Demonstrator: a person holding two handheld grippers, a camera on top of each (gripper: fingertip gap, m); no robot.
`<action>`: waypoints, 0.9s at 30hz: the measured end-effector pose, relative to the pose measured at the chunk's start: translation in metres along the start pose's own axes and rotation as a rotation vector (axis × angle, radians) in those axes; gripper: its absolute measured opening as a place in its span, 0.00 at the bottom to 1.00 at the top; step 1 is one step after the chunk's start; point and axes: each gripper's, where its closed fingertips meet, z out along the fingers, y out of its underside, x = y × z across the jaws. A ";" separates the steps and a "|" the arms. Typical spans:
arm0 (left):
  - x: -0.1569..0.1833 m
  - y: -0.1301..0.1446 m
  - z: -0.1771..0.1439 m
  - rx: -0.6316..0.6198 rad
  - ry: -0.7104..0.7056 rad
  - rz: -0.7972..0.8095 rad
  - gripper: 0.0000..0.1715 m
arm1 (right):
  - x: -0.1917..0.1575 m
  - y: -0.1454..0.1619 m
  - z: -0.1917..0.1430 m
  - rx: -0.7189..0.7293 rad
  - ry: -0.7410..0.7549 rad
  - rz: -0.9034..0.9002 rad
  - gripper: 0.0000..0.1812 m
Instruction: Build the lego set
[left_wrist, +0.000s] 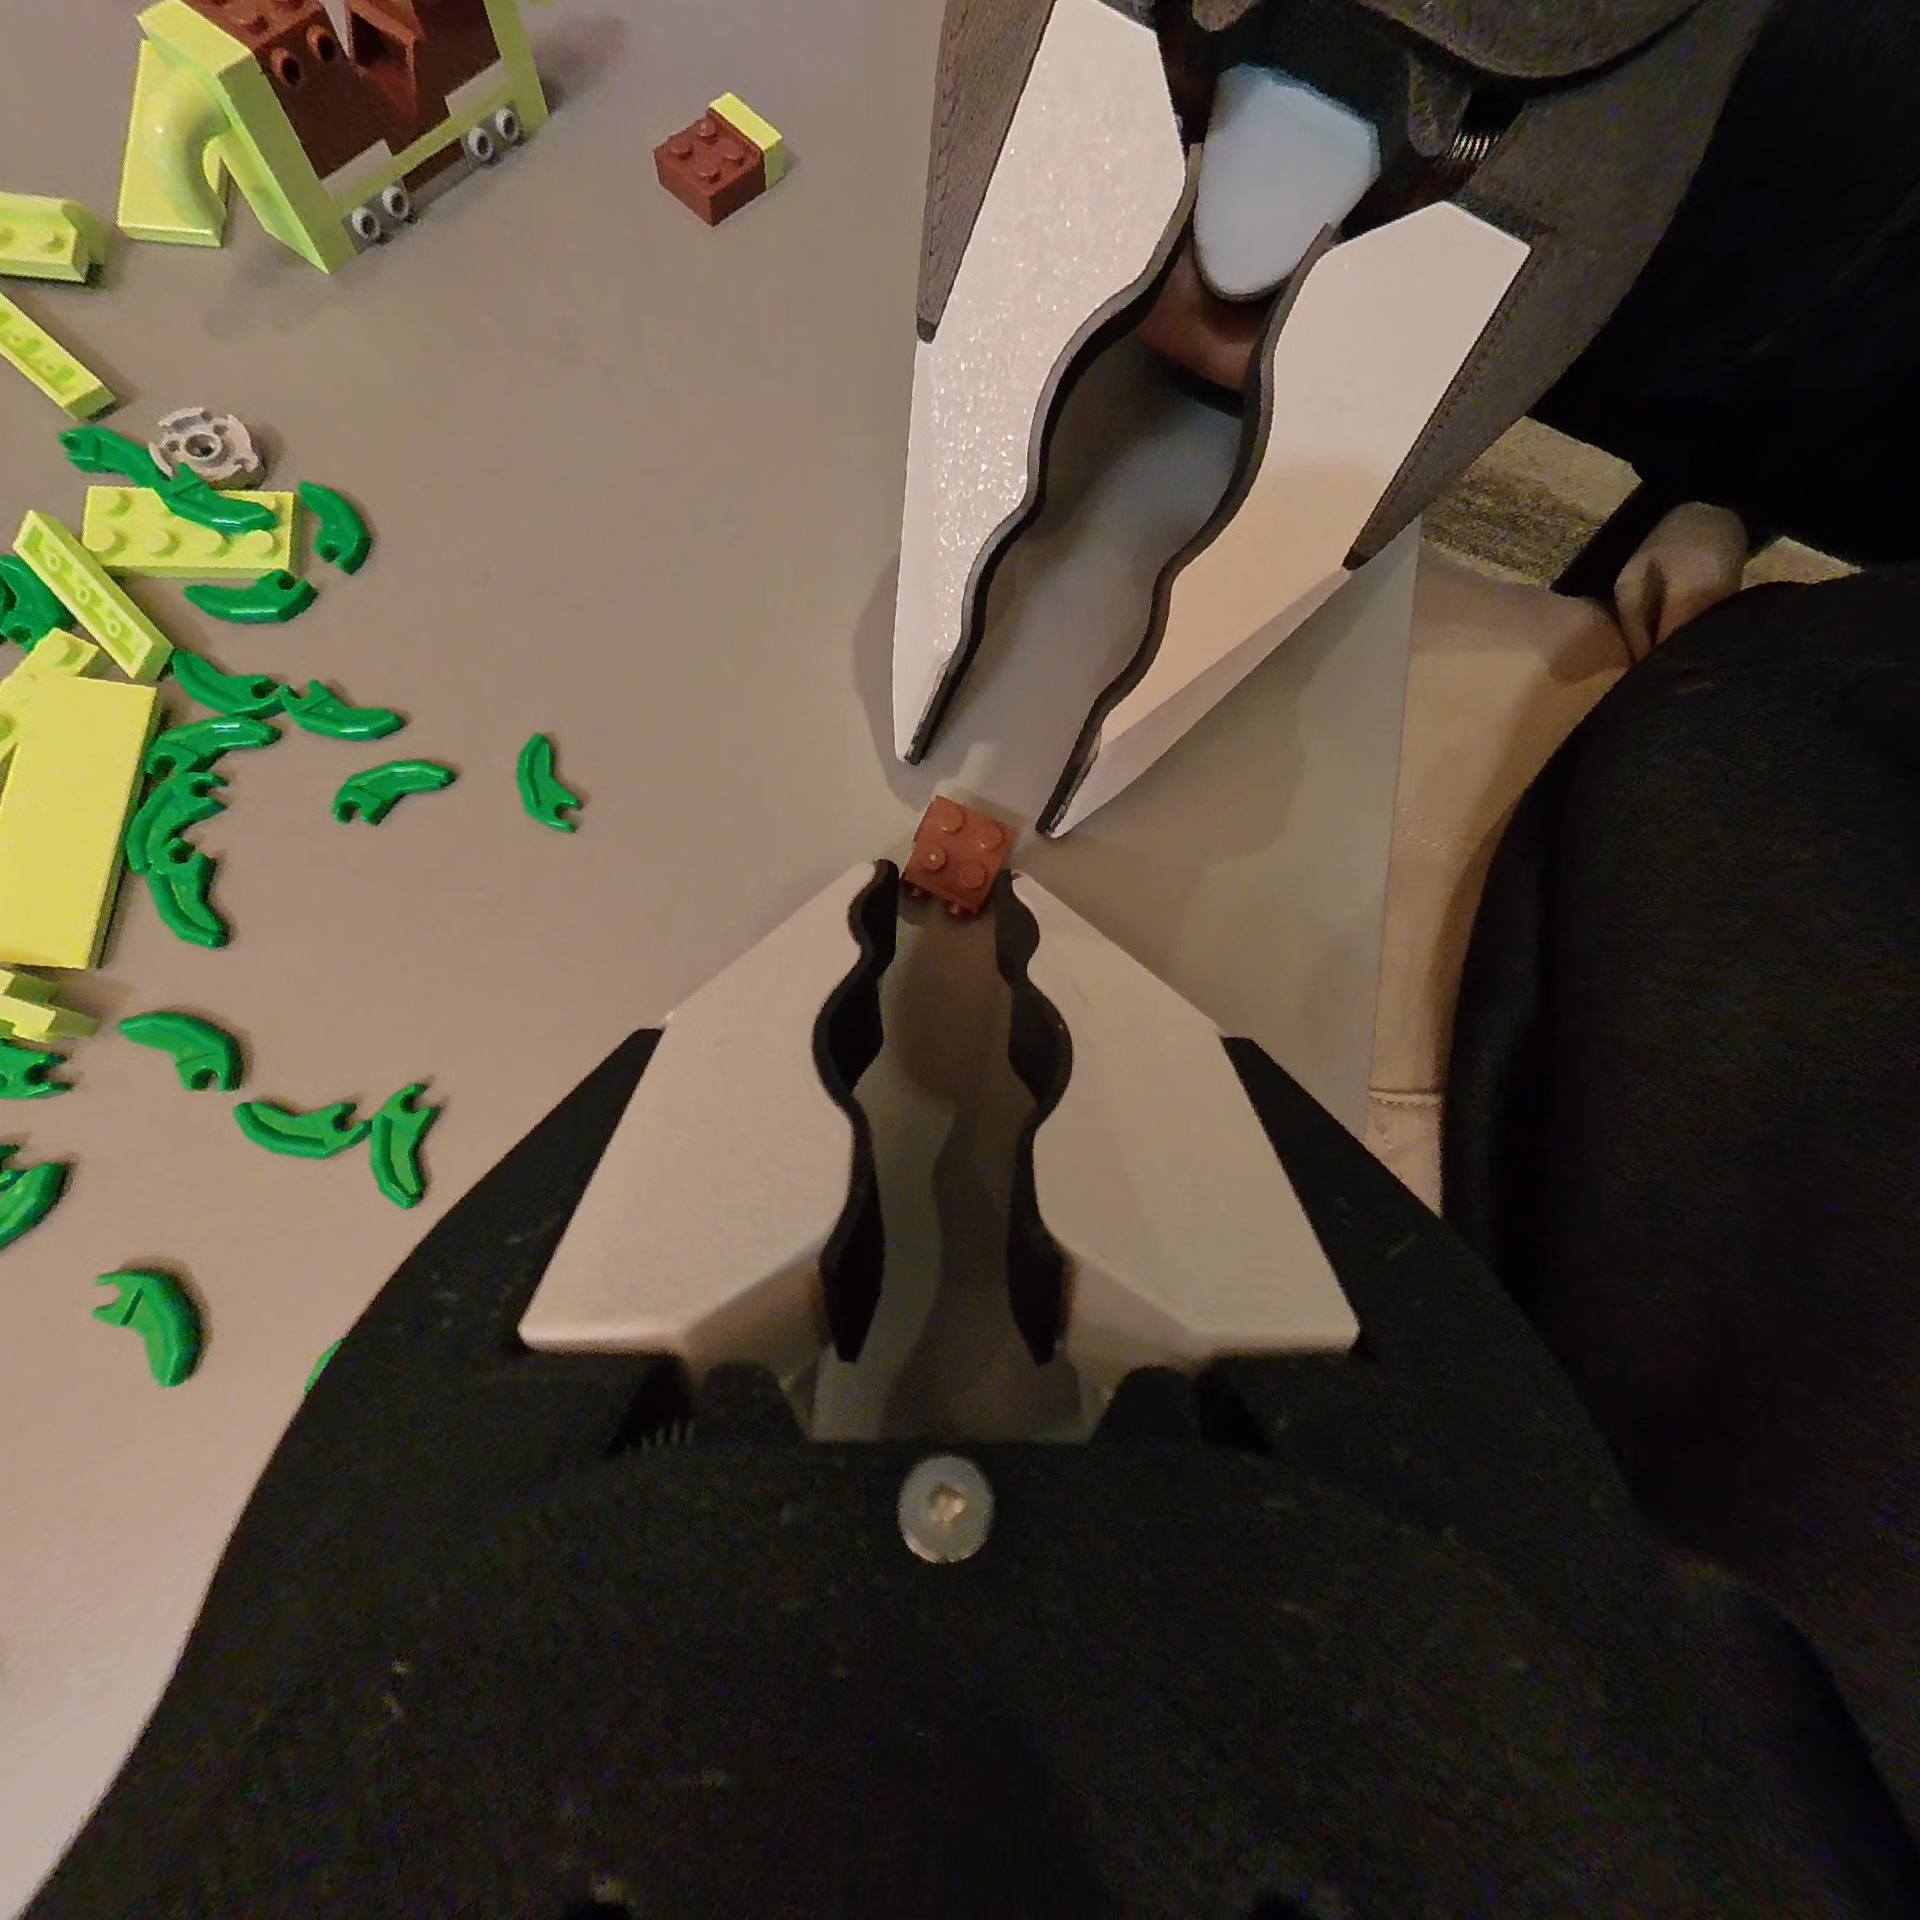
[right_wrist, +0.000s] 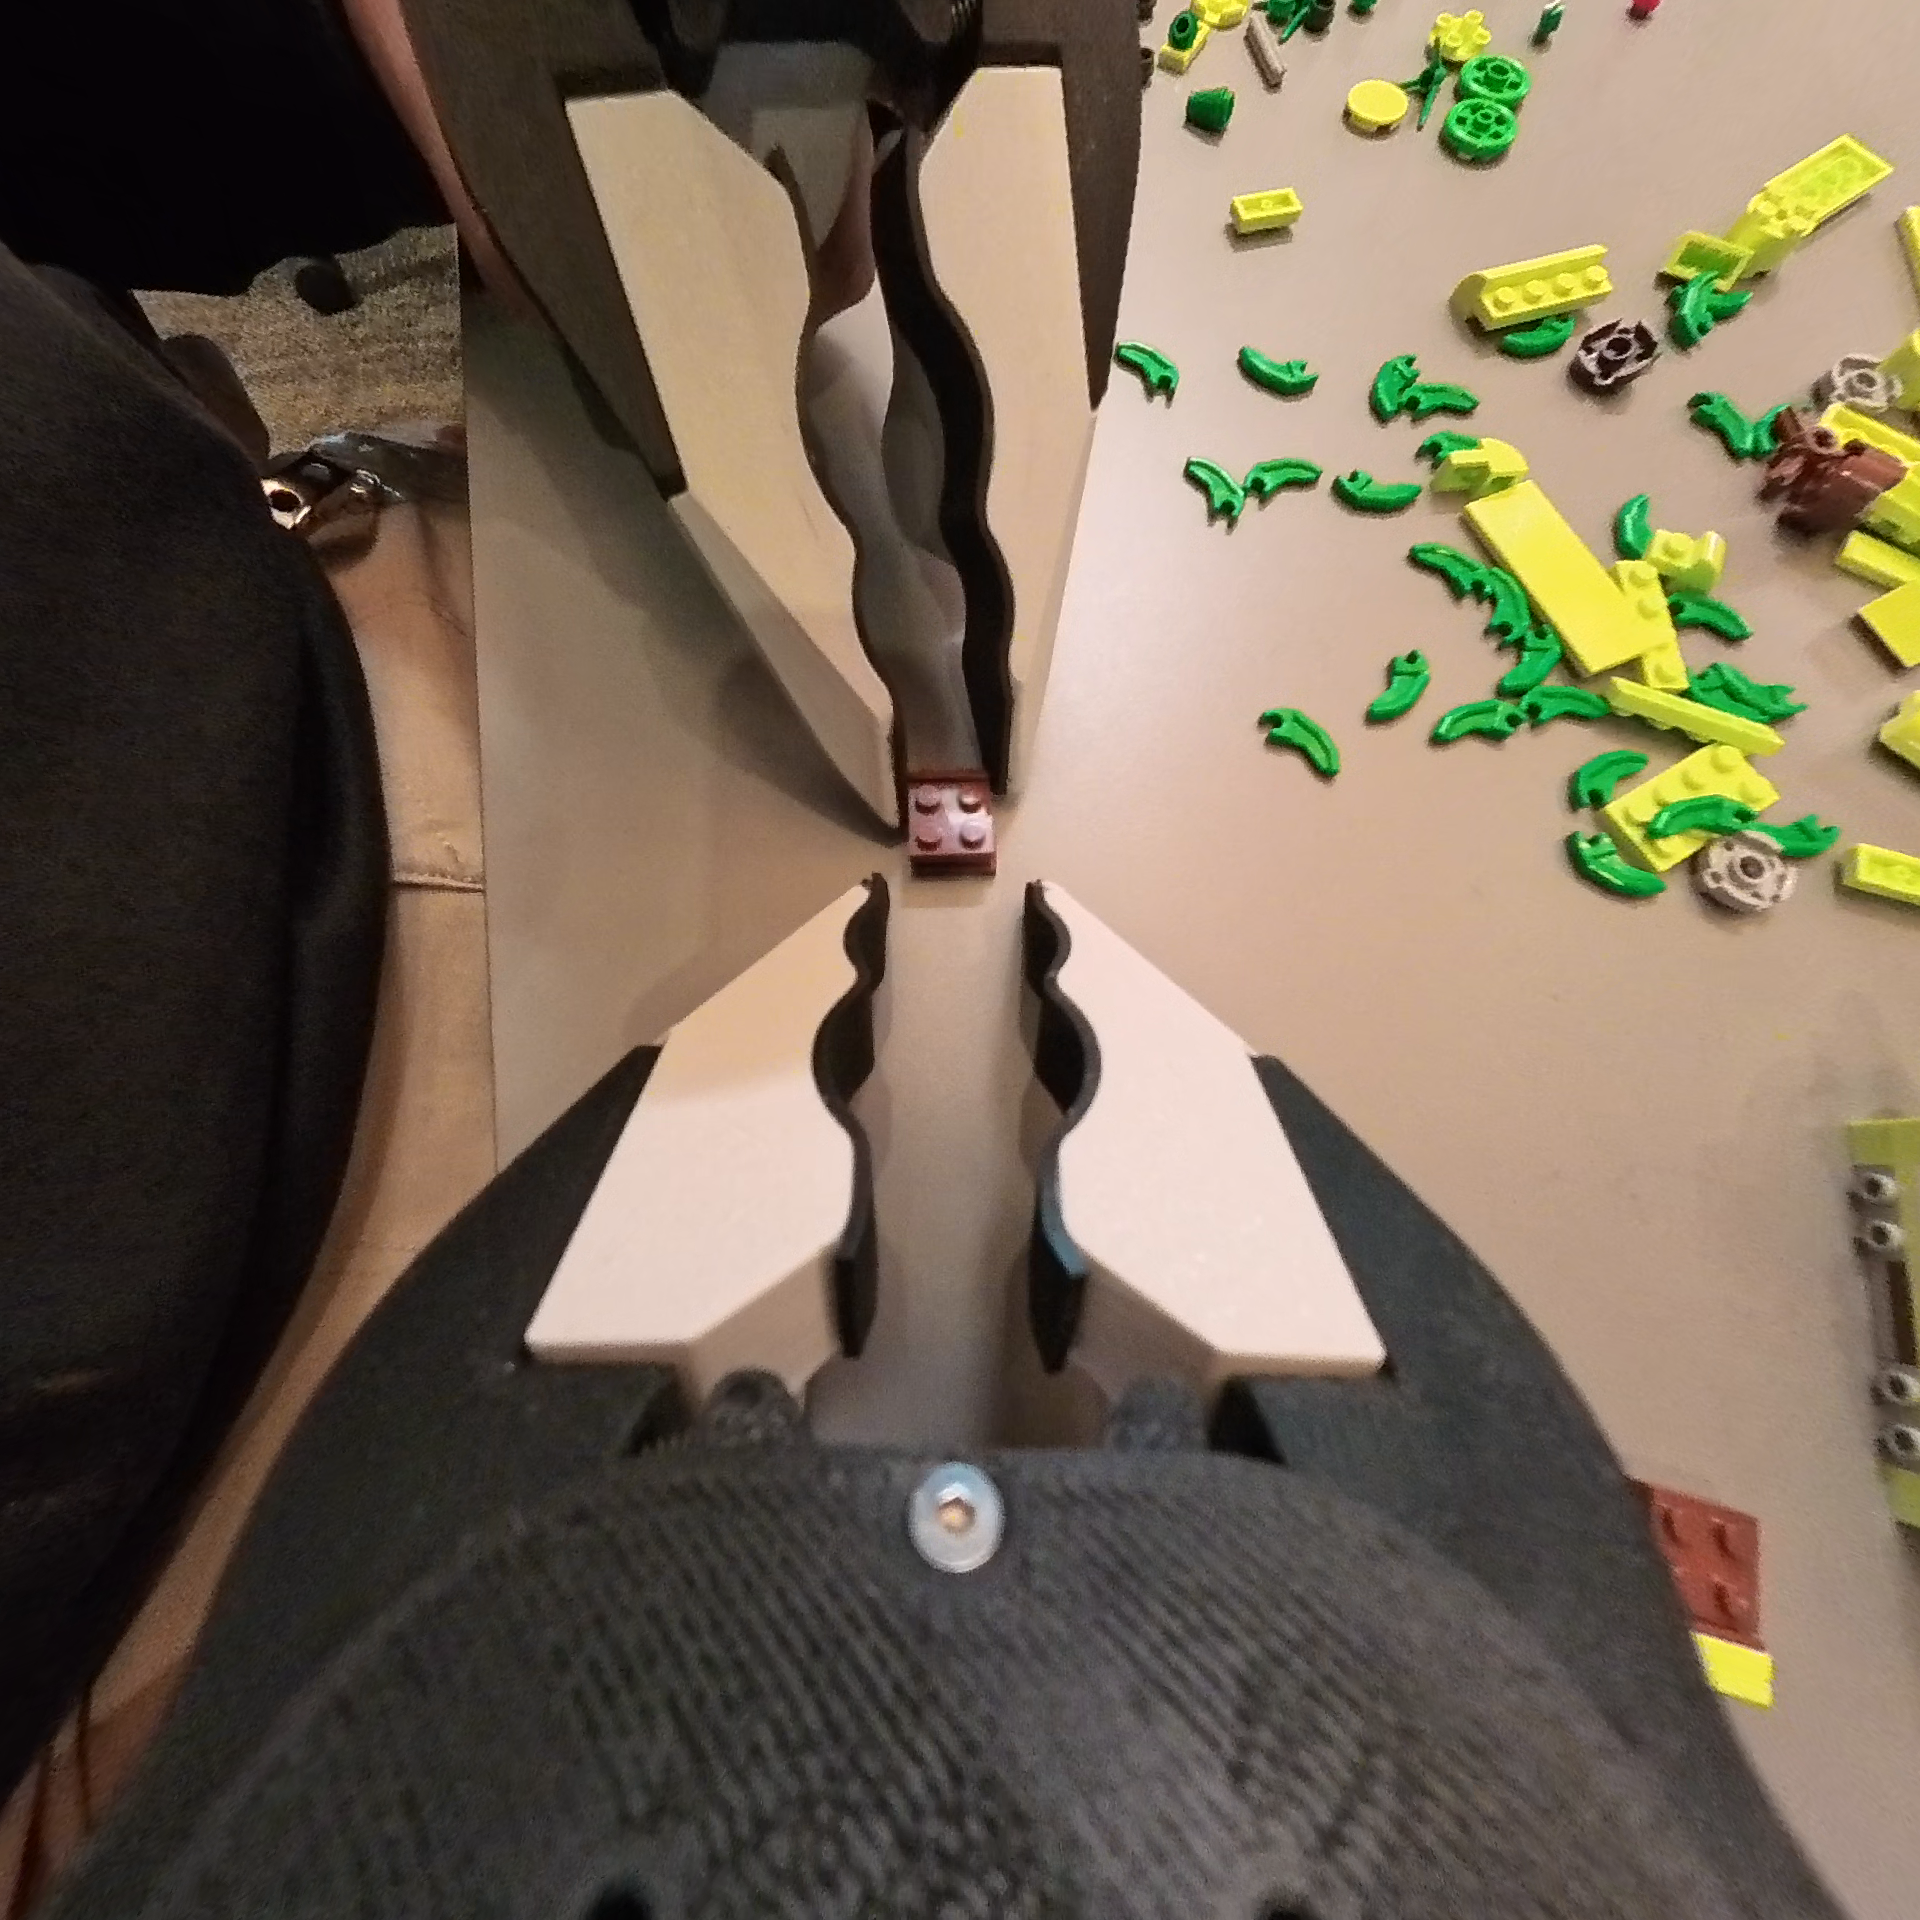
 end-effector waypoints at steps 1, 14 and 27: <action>0.000 0.000 0.000 -0.001 -0.003 0.002 0.10 | 0.000 0.000 0.000 0.000 0.000 0.000 0.14; 0.000 -0.002 0.001 0.002 -0.004 0.003 0.09 | 0.001 -0.005 -0.003 0.039 0.007 0.012 0.13; 0.000 -0.003 -0.001 0.017 0.010 -0.008 0.09 | 0.005 -0.014 0.003 0.057 0.030 0.075 0.00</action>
